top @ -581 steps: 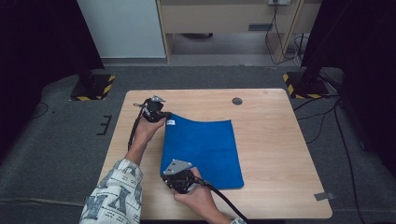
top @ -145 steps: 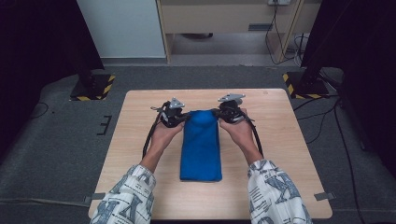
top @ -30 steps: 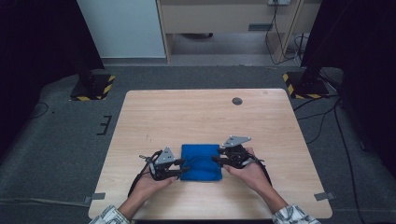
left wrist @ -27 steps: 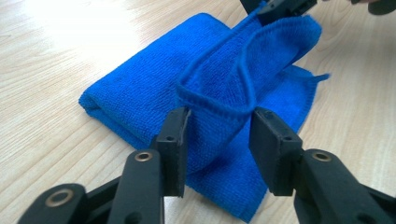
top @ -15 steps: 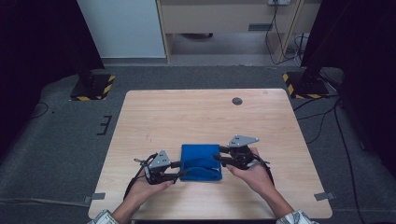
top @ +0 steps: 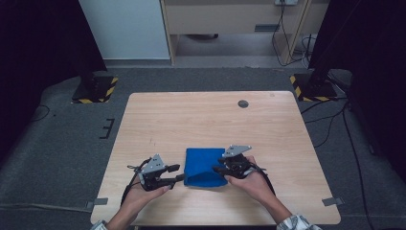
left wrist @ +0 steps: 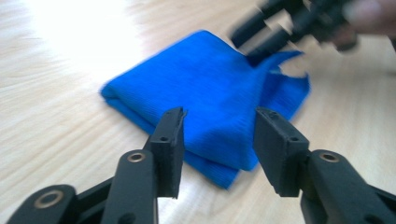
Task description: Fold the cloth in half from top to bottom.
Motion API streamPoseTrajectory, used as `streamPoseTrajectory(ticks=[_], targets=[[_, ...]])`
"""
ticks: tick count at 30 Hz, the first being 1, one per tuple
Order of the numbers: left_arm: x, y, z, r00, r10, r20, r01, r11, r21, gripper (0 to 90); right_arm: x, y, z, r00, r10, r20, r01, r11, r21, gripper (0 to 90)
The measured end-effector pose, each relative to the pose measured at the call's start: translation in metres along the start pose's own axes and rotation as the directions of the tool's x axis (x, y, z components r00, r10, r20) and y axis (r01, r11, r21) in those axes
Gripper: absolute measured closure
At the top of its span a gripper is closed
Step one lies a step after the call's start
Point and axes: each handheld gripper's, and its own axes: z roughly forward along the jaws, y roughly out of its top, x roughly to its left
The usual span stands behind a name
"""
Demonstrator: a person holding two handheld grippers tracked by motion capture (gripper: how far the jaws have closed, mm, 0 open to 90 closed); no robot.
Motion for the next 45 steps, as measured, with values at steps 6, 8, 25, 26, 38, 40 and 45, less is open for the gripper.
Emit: streamPoseTrajectory(ticks=[6, 8, 25, 26, 38, 40, 45], targets=[[0.004, 0.007, 0.021, 0.9989, 0.014, -0.045, -0.013, 0.9997, 0.021, 47.4, 0.007, -0.012, 0.001, 0.9995, -0.031, -0.011, 0.031, 0.999, 0.030, 55.9], [0.003, 0.006, 0.029, 0.9981, 0.030, -0.054, -0.027, 0.9985, 0.047, 45.8, 0.008, -0.015, 0.003, 0.9986, -0.052, 0.001, 0.052, 0.998, 0.045, 54.3], [0.005, 0.009, 0.027, 0.9858, 0.086, -0.144, -0.074, 0.9937, 0.085, 23.2, -0.001, -0.006, -0.007, 0.9975, -0.024, 0.066, 0.027, 0.999, -0.043, 19.8], [0.007, 0.010, 0.026, 0.9847, 0.086, -0.151, -0.075, 0.9939, 0.080, 21.2, -0.004, -0.005, -0.009, 0.9970, -0.012, 0.076, 0.016, 0.998, -0.055, 17.6], [0.028, 0.014, 0.023, 0.9822, 0.009, -0.187, 0.005, 0.9974, 0.072, 6.8, -0.036, 0.004, -0.022, 0.9841, 0.094, 0.151, -0.078, 0.991, -0.106, 10.3], [0.031, 0.015, 0.022, 0.9806, -0.001, -0.196, 0.015, 0.9976, 0.068, 6.8, -0.039, 0.003, -0.024, 0.9821, 0.104, 0.157, -0.087, 0.990, -0.109, 10.1], [0.039, 0.016, 0.017, 0.9754, -0.028, -0.219, 0.040, 0.9979, 0.050, 6.5, -0.046, 0.002, -0.028, 0.9750, 0.127, 0.182, -0.108, 0.988, -0.110, 9.9]])
